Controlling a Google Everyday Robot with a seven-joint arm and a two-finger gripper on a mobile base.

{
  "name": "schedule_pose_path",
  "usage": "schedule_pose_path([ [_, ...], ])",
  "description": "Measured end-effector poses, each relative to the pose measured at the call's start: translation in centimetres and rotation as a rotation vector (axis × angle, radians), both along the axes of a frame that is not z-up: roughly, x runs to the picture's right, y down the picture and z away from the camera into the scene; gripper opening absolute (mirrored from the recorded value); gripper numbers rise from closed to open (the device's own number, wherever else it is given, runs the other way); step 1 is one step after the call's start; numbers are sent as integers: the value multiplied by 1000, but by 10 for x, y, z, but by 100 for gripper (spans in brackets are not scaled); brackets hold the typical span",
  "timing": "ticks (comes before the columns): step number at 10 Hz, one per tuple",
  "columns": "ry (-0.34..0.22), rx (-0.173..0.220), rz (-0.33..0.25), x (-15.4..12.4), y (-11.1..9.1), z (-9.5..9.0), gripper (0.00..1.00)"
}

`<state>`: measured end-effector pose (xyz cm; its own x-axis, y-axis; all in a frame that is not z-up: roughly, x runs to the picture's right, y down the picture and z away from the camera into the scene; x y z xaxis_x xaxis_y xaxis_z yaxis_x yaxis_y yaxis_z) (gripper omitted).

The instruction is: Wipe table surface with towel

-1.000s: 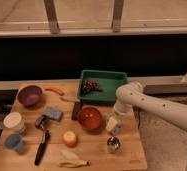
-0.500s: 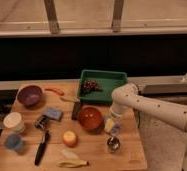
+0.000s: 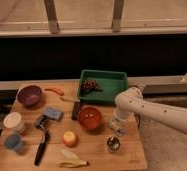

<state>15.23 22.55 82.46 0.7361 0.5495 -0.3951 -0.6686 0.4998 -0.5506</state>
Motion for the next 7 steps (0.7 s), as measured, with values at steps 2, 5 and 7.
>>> schedule_pose_path([
  [2,73,25,39,36,1,-14,0],
  [5,219,49,79,91,-11,-24,0],
  [7,269,41,75,107,-22,-15,0],
])
